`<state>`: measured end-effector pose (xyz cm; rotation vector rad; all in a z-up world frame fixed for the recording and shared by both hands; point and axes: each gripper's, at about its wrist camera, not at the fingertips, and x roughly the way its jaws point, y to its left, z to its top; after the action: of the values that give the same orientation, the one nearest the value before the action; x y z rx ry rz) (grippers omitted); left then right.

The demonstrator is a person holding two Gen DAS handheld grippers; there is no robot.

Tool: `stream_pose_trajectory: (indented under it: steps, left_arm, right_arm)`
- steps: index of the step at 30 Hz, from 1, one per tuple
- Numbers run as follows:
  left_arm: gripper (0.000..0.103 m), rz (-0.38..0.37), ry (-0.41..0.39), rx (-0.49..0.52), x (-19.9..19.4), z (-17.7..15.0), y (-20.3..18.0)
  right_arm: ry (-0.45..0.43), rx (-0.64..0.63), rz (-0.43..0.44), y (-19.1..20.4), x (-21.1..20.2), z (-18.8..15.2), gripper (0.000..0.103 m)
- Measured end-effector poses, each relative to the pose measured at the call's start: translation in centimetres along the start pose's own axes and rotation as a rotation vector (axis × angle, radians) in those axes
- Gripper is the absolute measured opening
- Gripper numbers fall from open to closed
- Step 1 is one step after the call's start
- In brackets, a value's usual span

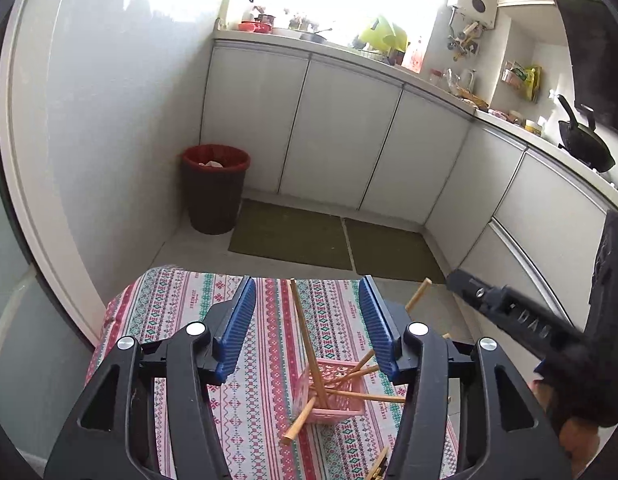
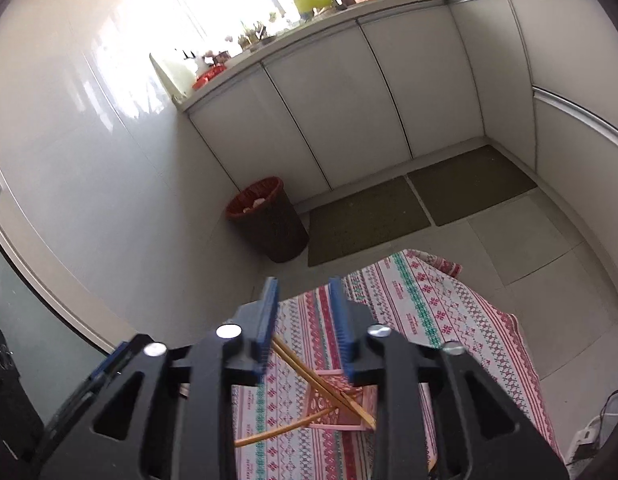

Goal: Organize utensils
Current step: 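Open both tools to drop the chopsticks into the pink basket, then grasp a bamboo chopstick with the left tool while the right tool reaches toward the pile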

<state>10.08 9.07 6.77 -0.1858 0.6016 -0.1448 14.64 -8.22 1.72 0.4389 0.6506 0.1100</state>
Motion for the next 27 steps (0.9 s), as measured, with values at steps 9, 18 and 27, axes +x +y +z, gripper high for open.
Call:
stream_pose_trajectory:
  steps: [9,18,27]
  left_arm:
    - [0.062,0.003,-0.010,0.024,-0.6,-0.2,-0.6]
    - [0.088,0.075,-0.026,0.085,-1.2,-1.4,-1.8]
    - [0.096,0.095,0.022,0.175,-1.1,-3.5,-2.8]
  right_arm:
    - [-0.013,-0.096,-0.142,-0.1,-1.3,-1.2,0.049]
    - [-0.079,-0.151,-0.247,-0.3,-4.0,-2.2,0.079]
    - [-0.140,-0.170,-0.363,-2.7,-7.3,-3.3,0.096]
